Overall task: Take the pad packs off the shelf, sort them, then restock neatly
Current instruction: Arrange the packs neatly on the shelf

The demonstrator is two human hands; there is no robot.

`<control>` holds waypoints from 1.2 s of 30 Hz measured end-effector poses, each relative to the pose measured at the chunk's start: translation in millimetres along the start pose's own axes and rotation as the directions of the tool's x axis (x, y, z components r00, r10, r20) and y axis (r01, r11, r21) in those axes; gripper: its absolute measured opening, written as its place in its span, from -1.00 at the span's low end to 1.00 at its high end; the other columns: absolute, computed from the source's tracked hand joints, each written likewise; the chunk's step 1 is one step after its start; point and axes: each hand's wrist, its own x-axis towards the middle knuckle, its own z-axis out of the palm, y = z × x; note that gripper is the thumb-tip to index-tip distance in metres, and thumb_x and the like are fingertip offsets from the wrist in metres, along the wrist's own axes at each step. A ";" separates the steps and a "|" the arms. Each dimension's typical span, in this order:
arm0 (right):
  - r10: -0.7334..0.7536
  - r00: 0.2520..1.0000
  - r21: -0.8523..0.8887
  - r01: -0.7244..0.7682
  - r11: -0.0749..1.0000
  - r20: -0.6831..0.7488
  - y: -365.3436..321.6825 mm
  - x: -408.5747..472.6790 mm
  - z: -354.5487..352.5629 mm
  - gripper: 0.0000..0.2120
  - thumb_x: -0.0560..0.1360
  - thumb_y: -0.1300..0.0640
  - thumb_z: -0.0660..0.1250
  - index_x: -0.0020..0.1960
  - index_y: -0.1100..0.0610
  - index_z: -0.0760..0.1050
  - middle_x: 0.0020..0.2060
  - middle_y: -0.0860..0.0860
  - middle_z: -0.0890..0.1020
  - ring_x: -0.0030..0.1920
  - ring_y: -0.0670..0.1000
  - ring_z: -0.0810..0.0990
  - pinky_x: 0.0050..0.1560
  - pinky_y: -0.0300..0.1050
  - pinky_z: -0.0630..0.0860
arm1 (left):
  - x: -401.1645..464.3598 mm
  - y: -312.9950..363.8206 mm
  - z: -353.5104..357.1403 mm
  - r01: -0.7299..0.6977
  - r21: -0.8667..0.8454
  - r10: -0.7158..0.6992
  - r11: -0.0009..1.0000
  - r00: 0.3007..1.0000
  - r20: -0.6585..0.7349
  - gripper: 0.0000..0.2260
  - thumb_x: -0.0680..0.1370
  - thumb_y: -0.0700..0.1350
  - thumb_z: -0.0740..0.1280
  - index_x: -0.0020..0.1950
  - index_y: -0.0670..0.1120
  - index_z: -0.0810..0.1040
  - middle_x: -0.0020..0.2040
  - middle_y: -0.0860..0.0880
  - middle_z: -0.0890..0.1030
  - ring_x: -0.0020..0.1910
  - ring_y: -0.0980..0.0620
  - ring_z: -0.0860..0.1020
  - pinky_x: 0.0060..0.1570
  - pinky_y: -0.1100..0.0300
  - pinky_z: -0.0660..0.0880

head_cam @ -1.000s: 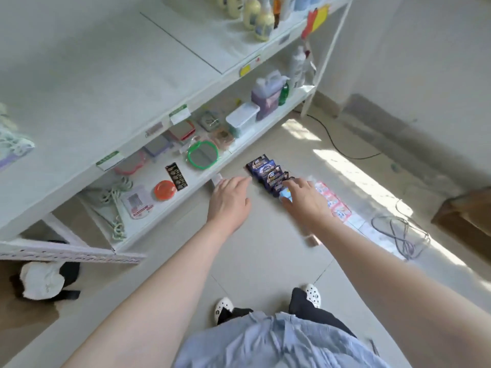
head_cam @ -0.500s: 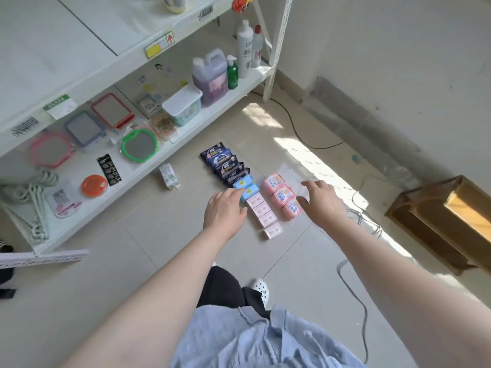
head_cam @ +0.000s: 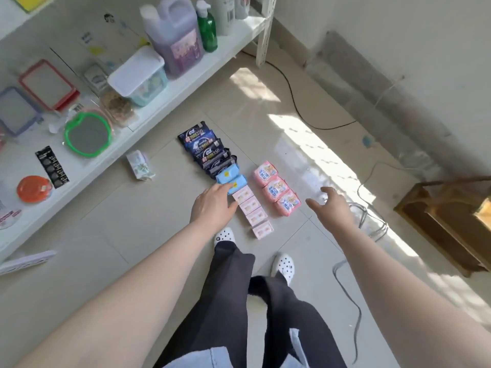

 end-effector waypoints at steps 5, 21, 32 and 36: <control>0.134 0.985 0.088 -0.144 0.986 0.106 61.9 101.4 81.6 -0.37 0.50 -0.06 0.36 0.47 0.11 0.23 0.30 0.21 0.45 -0.05 0.11 0.51 -0.17 -0.15 0.37 | 81.8 -10.4 110.0 0.082 -0.087 -0.076 0.993 0.994 0.073 -0.57 0.57 0.00 0.24 0.44 -0.01 0.34 0.36 -0.04 0.43 0.32 -0.08 0.41 0.22 0.03 0.40; 0.202 0.911 0.554 -0.383 0.739 0.360 196.6 366.7 269.7 -0.12 0.37 0.05 0.54 0.50 -0.22 0.09 0.34 0.08 0.43 0.13 0.09 0.55 -0.20 0.07 0.65 | 317.3 13.0 419.0 0.501 -0.762 -0.393 0.411 0.851 0.348 -0.14 0.37 0.22 0.45 0.51 0.02 0.06 0.44 -0.01 0.35 0.36 -0.09 0.39 0.34 -0.04 0.34; 0.132 0.894 0.610 -0.394 0.687 0.429 206.4 364.6 269.0 -0.60 0.44 0.20 0.48 0.26 0.18 0.52 -0.16 0.07 0.69 -0.30 0.02 0.68 -0.39 -0.12 0.60 | 330.5 19.0 449.3 0.456 -0.860 -0.421 0.230 0.843 0.335 -0.55 0.39 -0.10 0.51 0.20 0.01 0.41 0.09 0.02 0.62 0.05 -0.06 0.62 0.10 -0.13 0.55; 0.153 0.884 0.606 -0.420 0.676 0.442 202.8 316.1 235.9 -0.61 0.43 0.22 0.48 0.23 0.20 0.53 -0.16 0.09 0.70 -0.29 0.04 0.69 -0.34 -0.07 0.62 | 283.3 35.3 421.0 0.468 -0.860 -0.423 0.205 0.835 0.353 -0.56 0.42 -0.12 0.50 0.22 -0.03 0.41 0.05 0.02 0.62 0.03 -0.06 0.62 0.08 -0.12 0.56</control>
